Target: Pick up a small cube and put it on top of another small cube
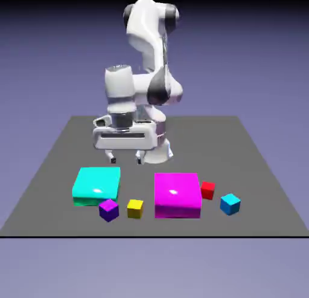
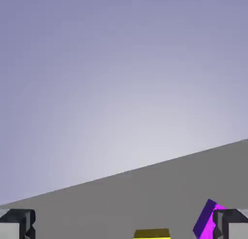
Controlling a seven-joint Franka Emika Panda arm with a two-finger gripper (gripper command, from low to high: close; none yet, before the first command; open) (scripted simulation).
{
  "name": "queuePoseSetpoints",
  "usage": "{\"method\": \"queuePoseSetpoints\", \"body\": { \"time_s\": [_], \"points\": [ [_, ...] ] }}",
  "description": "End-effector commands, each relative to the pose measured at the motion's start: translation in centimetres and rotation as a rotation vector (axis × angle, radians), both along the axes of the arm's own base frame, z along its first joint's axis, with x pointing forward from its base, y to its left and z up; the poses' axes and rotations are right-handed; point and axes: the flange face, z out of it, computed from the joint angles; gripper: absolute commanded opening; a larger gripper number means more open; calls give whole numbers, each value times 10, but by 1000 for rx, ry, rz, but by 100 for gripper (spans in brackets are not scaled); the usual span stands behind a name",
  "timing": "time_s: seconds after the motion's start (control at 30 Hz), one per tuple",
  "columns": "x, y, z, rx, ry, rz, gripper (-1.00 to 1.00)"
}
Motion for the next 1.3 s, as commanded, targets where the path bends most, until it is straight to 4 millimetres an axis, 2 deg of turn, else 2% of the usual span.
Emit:
{"method": "queuePoseSetpoints", "body": {
  "time_s": [0.0, 0.33, 0.53, 0.73, 0.93, 0.97, 1.17, 1.2, 1.27],
  "points": [
    [6, -4, -8, 18, 40, -10, 0],
    [36, -73, -93, 199, 425, -164, 0],
    [40, -107, -145, 307, 642, -234, 0],
    [36, -131, -196, 413, 854, -283, 0],
    [25, -145, -246, 515, 1067, -308, 0],
    [25, -145, -246, 515, 1067, -308, 0],
    [-7, -114, -289, 514, 1067, -307, 0],
    [-7, -114, -289, 514, 1067, -307, -100],
    [-1, -119, -282, 515, 1067, -307, -100]
  ]
}}
